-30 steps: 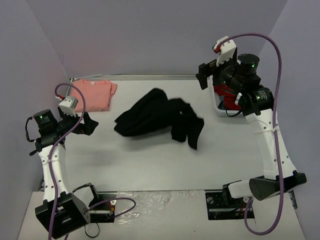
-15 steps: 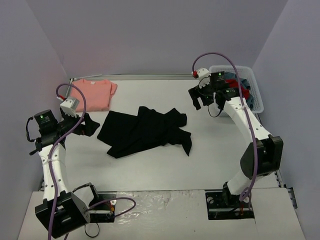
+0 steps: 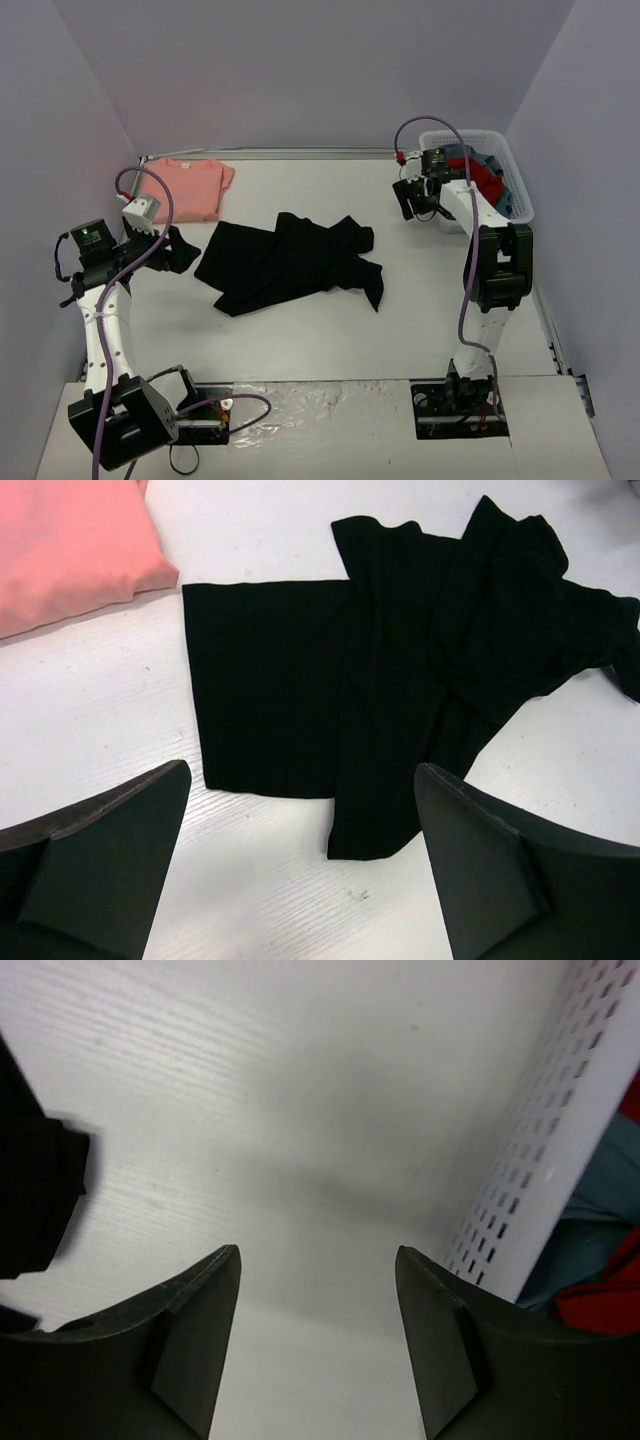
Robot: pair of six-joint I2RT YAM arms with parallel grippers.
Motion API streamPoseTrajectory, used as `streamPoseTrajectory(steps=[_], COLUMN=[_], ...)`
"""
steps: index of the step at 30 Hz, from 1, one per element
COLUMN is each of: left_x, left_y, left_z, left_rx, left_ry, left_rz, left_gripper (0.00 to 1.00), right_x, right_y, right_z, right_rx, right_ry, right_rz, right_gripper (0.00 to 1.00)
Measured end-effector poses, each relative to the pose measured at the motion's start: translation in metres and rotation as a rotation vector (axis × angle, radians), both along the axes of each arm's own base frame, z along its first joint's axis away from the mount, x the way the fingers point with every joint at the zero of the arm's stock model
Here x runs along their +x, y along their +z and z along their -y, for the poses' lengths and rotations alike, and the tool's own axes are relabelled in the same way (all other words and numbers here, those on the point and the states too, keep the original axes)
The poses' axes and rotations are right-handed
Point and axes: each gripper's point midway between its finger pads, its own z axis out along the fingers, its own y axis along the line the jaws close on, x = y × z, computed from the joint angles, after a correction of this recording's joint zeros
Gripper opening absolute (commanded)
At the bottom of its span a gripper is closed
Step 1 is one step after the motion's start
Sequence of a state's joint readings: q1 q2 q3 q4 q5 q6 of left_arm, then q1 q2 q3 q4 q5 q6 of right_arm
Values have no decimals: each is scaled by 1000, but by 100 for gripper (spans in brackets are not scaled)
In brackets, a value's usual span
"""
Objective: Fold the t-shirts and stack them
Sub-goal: Flatten out the tshirt
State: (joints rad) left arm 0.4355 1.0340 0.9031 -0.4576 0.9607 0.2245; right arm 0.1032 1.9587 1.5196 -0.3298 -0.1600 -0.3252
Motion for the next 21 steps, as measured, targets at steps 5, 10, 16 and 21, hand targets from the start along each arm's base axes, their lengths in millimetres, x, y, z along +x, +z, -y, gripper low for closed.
streamPoseTrajectory(steps=[5, 10, 16, 21], left_x=[1, 1, 3, 6], left_y=[-4, -5, -10, -23], left_z=[-1, -1, -2, -10], left_rx=[-4, -3, -5, 11], left_ry=[-2, -3, -5, 29], left_rz=[-13, -14, -30, -79], left_gripper=[94, 94, 94, 94], right_x=[17, 9, -26, -74], right_y=[12, 14, 42, 52], right_z=[17, 13, -24, -79], right_rx=[2, 35, 73, 51], right_ry=[-40, 20, 188, 380], right_rz=[55, 37, 10, -6], right_gripper=[59, 64, 68, 68])
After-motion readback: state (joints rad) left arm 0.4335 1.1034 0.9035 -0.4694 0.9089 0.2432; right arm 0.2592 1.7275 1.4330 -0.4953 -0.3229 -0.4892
